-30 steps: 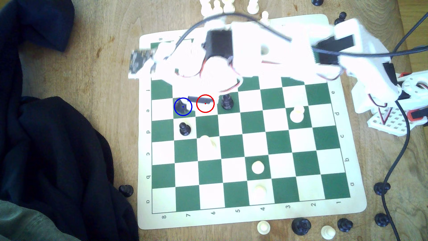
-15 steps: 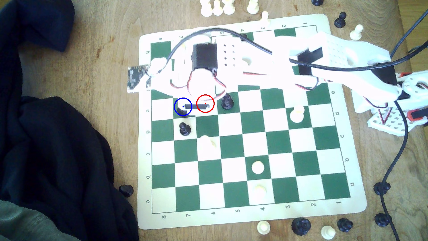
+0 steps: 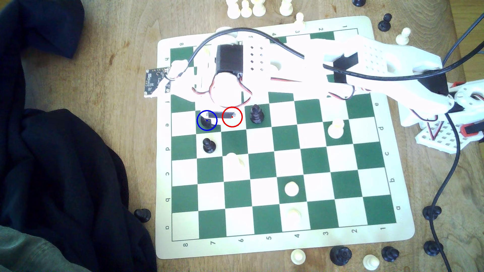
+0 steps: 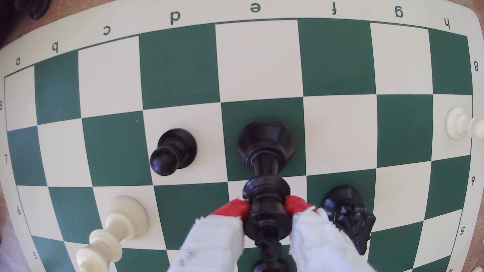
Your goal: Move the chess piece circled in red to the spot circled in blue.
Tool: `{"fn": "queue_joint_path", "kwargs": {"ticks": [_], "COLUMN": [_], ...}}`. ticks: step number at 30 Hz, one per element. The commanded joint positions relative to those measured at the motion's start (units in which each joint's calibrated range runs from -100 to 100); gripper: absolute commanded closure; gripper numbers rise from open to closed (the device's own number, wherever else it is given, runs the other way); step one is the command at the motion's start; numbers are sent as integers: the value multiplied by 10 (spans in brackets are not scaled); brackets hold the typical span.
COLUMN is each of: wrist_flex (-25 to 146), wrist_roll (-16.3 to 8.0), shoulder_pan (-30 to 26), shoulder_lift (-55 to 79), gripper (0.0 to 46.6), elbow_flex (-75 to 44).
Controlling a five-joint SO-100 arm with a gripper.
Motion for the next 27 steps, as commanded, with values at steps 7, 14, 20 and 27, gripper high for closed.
{"fn": "queue_joint_path", "kwargs": {"ticks": [7, 14, 20, 27], "wrist_flex": [-12, -13, 3, 33], "wrist_roll": [-8, -11, -14, -23], "shoulder_pan": [2, 0, 1, -12], "shoulder_lift": [5, 5, -22, -114], "gripper": [374, 349, 317, 316], "elbow_flex": [-82, -92, -96, -27]}}
